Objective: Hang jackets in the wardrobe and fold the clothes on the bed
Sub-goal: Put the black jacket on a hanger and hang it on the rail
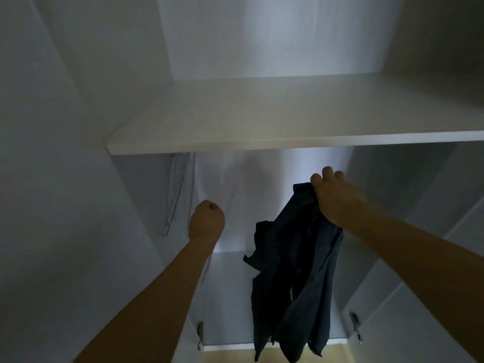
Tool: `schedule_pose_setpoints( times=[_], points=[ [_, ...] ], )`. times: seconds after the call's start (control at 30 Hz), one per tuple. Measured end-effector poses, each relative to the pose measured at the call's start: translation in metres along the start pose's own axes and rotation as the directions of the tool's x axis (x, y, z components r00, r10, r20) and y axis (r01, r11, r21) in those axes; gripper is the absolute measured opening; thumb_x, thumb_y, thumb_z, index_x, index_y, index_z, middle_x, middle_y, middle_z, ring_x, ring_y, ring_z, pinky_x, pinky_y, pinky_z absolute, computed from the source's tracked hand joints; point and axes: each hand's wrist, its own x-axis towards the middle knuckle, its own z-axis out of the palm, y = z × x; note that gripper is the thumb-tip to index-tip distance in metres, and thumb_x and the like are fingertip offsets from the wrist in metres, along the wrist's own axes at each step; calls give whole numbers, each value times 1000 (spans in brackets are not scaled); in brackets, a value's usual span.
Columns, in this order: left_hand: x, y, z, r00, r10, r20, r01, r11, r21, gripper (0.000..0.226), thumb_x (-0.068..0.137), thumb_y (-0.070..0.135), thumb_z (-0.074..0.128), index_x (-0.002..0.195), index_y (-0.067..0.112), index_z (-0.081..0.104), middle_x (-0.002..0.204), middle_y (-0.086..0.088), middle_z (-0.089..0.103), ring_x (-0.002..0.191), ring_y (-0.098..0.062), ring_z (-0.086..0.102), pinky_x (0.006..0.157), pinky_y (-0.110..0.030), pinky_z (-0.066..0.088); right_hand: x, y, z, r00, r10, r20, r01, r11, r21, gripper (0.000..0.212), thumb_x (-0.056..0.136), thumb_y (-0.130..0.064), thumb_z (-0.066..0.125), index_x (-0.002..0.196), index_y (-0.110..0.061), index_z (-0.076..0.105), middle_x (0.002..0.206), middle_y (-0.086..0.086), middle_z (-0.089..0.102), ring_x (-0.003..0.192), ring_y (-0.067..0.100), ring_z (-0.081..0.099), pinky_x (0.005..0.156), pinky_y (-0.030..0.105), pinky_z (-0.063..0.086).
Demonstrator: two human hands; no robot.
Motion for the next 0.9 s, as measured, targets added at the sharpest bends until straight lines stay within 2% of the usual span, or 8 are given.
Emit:
schedule_pose_setpoints(
  times=[0.07, 0.13, 0.2, 0.27, 0.43, 0.6, 0.73, 0.9],
  points=[
    [-33, 0, -11, 993, 42, 108, -49, 996, 71, 26, 96, 4, 40, 79, 3, 60, 75, -6, 55, 68, -18, 50, 62, -26, 39, -13, 14, -6, 1000, 6, -31, -11, 987, -160, 41, 93, -22, 54, 130, -19, 37, 129, 13, 33, 111, 29, 42, 69, 32, 35],
    [-70, 13, -28, 979, 82, 185, -106, 987, 121, 26, 95, 4, 40, 92, -2, 65, 86, -11, 62, 72, -20, 53, 65, -26, 42, -22, 30, -7, 1000, 5, -18, -8, 991, -136, 30, 96, -23, 50, 124, -16, 44, 117, 12, 44, 102, 27, 49, 68, 31, 36],
    [-109, 34, -45, 962, 127, 241, -169, 973, 160, 27, 96, 7, 41, 96, 0, 66, 91, -13, 66, 73, -20, 56, 66, -27, 43, -29, 43, -2, 999, 38, 0, -38, 988, 149, 12, 98, -14, 41, 103, -6, 49, 90, 8, 52, 78, 24, 51, 63, 30, 37],
    [-147, 57, -61, 947, 166, 276, -226, 953, 201, 26, 96, 9, 41, 94, 6, 67, 83, -7, 65, 68, -18, 55, 62, -25, 43, -34, 55, 5, 988, 152, 28, -148, 876, 459, 15, 95, -6, 39, 82, -6, 46, 76, 7, 49, 71, 26, 48, 60, 28, 35],
    [-236, 103, -92, 918, 250, 306, -321, 925, 206, 27, 98, 14, 48, 77, 22, 63, 49, 11, 51, 43, -3, 46, 42, -13, 31, -53, 80, 16, 928, 322, 186, -336, 512, 791, 33, 100, -18, 46, 69, -6, 46, 76, 12, 50, 60, 20, 45, 55, 29, 36],
    [-300, 128, -117, 902, 338, 269, -396, 895, 203, 27, 100, 15, 47, 80, 23, 63, 46, 10, 48, 38, -1, 47, 39, -9, 31, -76, 96, 11, 885, 366, 288, -351, 117, 929, 38, 98, -37, 52, 103, 0, 60, 94, 22, 59, 81, 31, 58, 73, 37, 44],
    [-324, 141, -125, 896, 363, 254, -424, 869, 254, 23, 102, 20, 45, 90, 22, 64, 65, 8, 49, 55, -6, 47, 51, -20, 34, -86, 106, 1, 856, 365, 366, -402, 27, 915, 63, 95, -48, 55, 129, 5, 51, 127, 23, 57, 114, 39, 56, 100, 46, 46],
    [-337, 153, -125, 884, 389, 260, -454, 847, 275, 22, 101, 20, 45, 96, 18, 67, 74, 9, 52, 64, -8, 50, 57, -22, 38, -100, 111, -16, 845, 342, 411, -412, -75, 908, 64, 94, -45, 58, 135, 2, 46, 133, 18, 53, 116, 36, 53, 96, 42, 45]
  ],
)
